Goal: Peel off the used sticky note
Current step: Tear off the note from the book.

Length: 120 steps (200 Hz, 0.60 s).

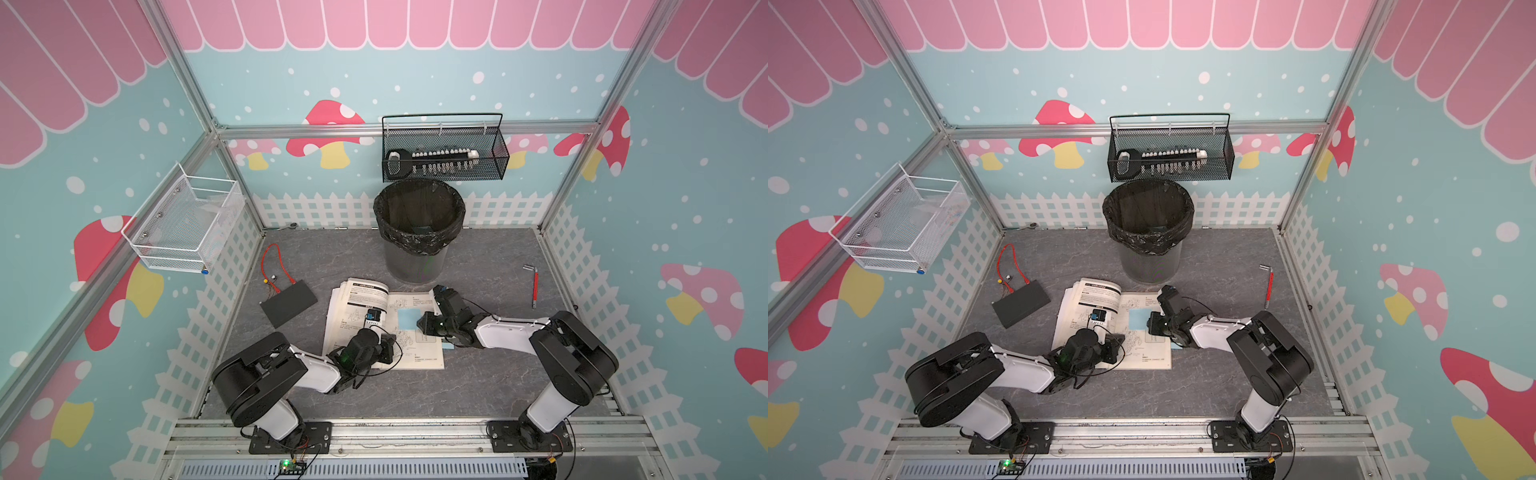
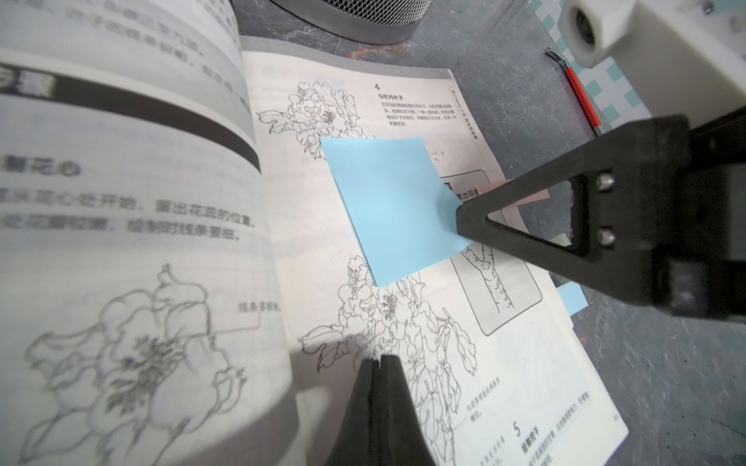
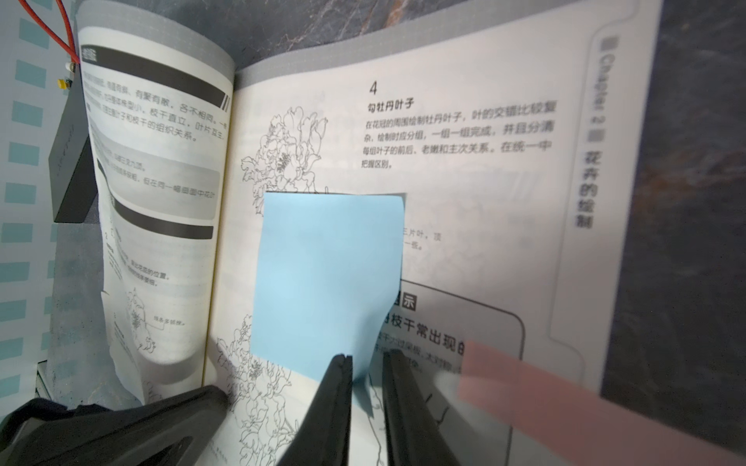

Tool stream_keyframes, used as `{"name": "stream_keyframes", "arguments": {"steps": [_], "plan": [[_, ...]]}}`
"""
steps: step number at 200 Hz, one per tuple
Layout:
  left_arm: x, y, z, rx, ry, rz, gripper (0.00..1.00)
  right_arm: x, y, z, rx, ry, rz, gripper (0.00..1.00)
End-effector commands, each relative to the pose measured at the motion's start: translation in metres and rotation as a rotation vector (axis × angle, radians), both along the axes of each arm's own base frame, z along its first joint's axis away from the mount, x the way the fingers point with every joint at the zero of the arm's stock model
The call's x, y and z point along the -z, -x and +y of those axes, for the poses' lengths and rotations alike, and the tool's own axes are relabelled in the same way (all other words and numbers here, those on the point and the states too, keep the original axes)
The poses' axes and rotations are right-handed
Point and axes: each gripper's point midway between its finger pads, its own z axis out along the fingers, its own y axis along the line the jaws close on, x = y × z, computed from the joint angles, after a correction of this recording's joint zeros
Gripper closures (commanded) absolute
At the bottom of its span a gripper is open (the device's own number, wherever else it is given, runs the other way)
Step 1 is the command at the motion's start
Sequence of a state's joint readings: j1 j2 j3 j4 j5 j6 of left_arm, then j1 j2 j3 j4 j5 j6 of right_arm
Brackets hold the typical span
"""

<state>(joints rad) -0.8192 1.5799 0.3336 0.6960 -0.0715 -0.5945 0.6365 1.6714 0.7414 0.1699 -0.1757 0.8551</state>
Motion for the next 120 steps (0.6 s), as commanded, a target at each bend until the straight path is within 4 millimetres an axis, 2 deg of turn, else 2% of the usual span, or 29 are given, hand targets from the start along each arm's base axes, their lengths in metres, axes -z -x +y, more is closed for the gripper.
{"name": "stream_keyframes", "arguments": {"steps": [1,29,40,49,73,89,120], "plan": [[0.035,0.018,0.022,-0.002,-0.109,0.097,1.0,0.014,0.008,0.004,-0.017,-0.005,0.041,0.81],[0.034,0.017,0.022,-0.002,-0.11,0.093,1.0,0.015,0.009,0.008,-0.026,-0.01,0.045,0.82],[0.035,0.017,0.022,-0.003,-0.112,0.092,1.0,0.014,0.008,0.007,-0.022,-0.009,0.039,0.9],[0.035,0.018,0.022,-0.003,-0.112,0.095,1.0,0.012,0.008,0.006,-0.016,-0.003,0.033,1.0],[0.035,0.018,0.022,-0.003,-0.112,0.096,1.0,0.001,0.003,0.002,-0.003,0.011,-0.006,1.0],[0.035,0.018,0.022,-0.001,-0.111,0.097,1.0,-0.022,-0.007,-0.002,0.017,0.034,-0.07,1.0],[0.037,0.019,0.022,-0.002,-0.113,0.103,1.0,-0.087,-0.033,-0.025,0.099,0.103,-0.244,1.0]]}}
